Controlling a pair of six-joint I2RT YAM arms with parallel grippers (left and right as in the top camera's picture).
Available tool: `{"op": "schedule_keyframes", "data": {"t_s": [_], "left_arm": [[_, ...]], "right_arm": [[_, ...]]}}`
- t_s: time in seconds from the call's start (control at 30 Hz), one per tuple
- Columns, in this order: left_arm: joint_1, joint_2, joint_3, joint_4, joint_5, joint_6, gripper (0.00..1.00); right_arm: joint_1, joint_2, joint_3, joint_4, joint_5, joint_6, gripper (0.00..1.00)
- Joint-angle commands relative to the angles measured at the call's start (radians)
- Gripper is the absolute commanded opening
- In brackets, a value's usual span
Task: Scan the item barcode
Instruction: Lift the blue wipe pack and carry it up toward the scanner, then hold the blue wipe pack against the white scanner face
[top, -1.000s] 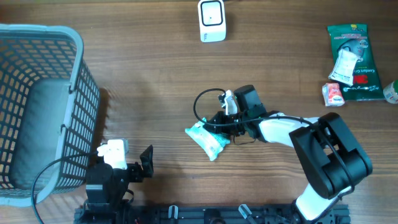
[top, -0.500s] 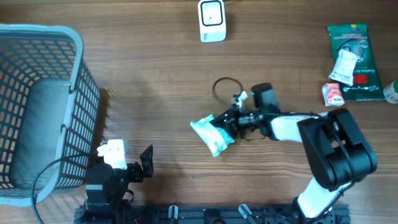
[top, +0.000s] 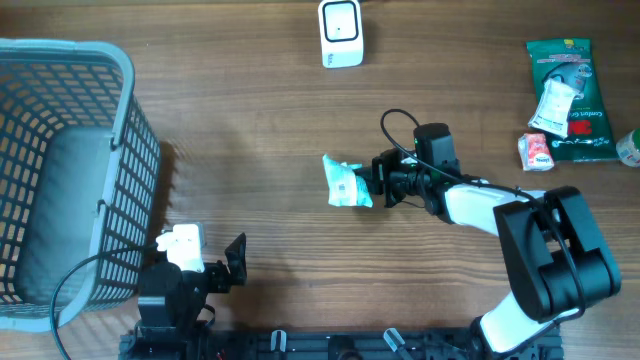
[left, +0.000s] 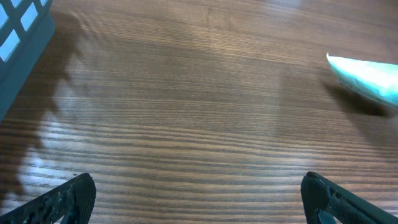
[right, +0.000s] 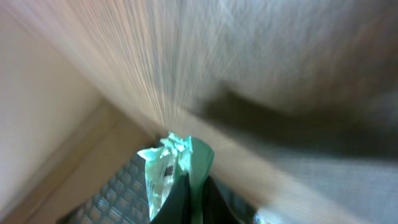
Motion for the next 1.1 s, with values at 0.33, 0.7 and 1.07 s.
{"op": "schedule_keyframes", "data": {"t_s": [0.33, 0.7, 1.07], "left_arm": [[-0.003, -0.007, -0.005, 0.002, -0.002, -0.009, 1.00], [-0.003, -0.007, -0.005, 0.002, -0.002, -0.009, 1.00], [-0.003, -0.007, -0.005, 0.002, -0.002, -0.009, 1.00]], "right_arm": [[0.003, -0.559, -0.022, -0.068, 0.059, -0.314, 0.04], [0.145, -0.594, -0.022, 0.113, 0.501, -1.201, 0.04], [0.144, -0.034, 0.455, 0.233, 1.025, -1.609, 0.05]]}}
